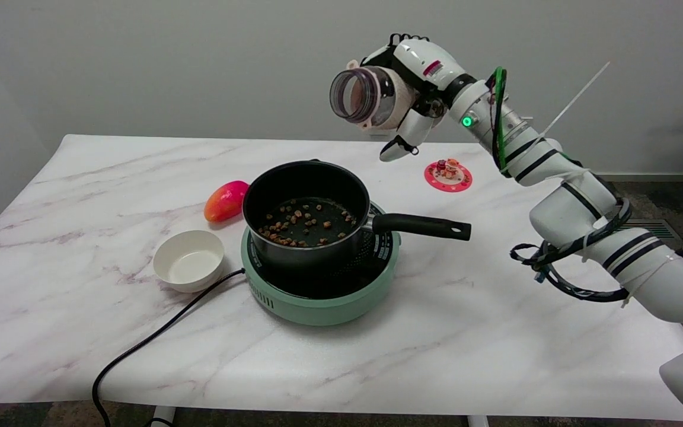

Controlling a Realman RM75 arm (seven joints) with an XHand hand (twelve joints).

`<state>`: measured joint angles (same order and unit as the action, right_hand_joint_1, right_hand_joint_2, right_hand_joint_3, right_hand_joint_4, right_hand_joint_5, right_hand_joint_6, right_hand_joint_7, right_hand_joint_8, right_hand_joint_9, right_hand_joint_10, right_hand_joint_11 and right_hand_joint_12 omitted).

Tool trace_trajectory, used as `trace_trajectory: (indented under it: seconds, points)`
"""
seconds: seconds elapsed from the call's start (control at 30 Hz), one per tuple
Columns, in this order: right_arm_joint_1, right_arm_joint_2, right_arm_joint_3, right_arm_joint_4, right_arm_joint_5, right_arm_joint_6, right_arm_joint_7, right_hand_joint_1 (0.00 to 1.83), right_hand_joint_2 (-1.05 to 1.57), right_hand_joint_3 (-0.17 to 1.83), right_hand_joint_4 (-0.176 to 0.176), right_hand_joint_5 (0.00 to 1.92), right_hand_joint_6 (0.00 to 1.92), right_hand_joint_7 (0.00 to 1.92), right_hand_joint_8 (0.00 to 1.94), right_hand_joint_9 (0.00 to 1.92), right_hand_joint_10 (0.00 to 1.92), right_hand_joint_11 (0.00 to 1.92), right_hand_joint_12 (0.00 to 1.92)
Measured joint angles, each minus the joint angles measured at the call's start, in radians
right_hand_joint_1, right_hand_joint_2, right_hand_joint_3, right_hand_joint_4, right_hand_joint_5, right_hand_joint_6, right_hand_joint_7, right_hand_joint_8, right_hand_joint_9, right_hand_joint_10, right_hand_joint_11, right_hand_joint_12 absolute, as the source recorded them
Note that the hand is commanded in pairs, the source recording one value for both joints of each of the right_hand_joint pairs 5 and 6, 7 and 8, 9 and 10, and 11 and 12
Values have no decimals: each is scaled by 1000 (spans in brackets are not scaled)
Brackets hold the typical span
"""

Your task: Pour the contents of the bottle into the soup pot.

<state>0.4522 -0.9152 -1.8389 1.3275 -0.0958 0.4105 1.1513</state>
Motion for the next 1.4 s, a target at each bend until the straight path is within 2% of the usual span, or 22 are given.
trace_trajectory:
  seconds: [0.97, 1.4]
  points:
    - [-26, 4, -23, 90, -465, -13, -133, 1468, 997, 480, 0, 1920, 1920, 1888, 1888, 1257, 1257, 1221, 1221]
    - [26, 49, -87, 143, -594, -10, -149, 1466, 987, 498, 0, 1920, 1920, 1893, 1893, 1256, 1256, 1227, 1227]
